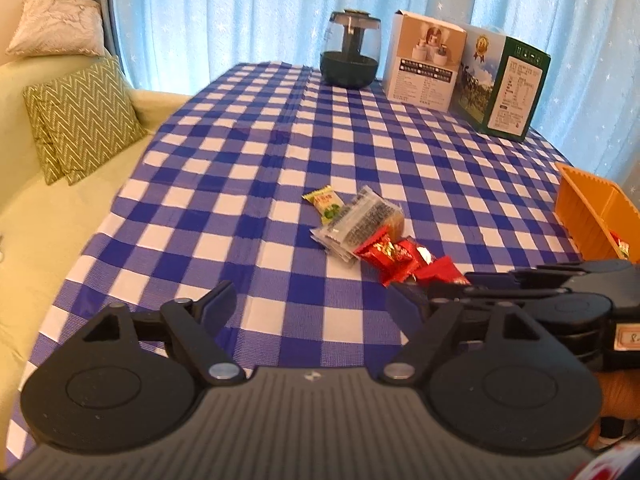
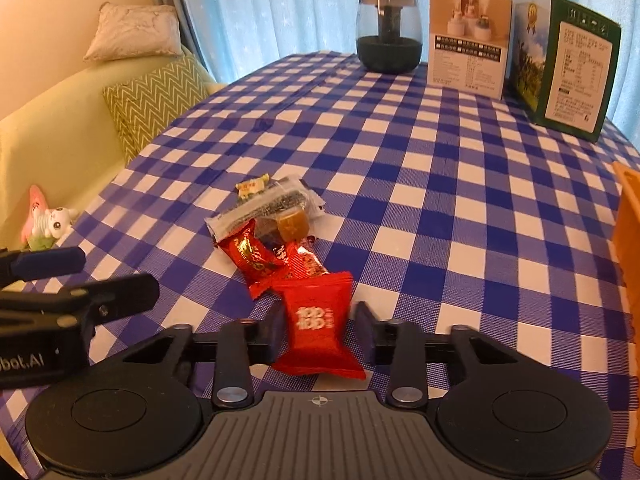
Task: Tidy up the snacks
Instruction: 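Grasp a red candy packet with the right tool while the left tool grasps another red packet, then carry both red packets over the orange tray with both tools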
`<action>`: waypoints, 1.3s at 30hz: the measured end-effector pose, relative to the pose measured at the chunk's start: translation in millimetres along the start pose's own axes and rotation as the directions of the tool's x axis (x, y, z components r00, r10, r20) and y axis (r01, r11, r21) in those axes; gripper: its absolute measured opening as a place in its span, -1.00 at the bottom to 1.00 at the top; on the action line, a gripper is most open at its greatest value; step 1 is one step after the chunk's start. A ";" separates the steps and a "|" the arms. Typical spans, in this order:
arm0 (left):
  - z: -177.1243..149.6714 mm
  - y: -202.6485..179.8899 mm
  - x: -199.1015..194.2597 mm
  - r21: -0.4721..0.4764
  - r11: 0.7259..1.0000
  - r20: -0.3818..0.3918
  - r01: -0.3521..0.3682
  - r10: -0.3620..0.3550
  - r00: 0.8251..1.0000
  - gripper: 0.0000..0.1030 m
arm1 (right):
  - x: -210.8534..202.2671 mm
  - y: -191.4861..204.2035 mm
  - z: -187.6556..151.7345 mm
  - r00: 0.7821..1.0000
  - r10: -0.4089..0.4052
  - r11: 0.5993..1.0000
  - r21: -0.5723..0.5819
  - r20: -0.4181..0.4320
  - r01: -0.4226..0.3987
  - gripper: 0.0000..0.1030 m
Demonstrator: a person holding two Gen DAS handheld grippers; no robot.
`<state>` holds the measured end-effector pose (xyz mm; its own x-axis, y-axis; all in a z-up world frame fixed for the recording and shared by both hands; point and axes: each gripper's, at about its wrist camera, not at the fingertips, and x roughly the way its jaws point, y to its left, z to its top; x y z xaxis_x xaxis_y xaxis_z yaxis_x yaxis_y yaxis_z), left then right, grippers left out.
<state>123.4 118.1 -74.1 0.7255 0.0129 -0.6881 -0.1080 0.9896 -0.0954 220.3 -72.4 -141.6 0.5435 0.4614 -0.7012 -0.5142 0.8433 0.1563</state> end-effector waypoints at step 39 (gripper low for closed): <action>-18.1 -64.4 23.0 0.027 0.997 -0.037 0.069 -0.068 0.997 -0.61 | -76.2 -61.7 -40.7 0.995 -0.079 0.980 0.187 0.055 0.067 -0.48</action>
<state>134.8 52.1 -96.8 0.7056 -0.0599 -0.7060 -0.0396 0.9915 -0.1236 183.6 -170.9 -126.2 0.6177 0.4080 -0.6723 -0.3432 0.9090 0.2364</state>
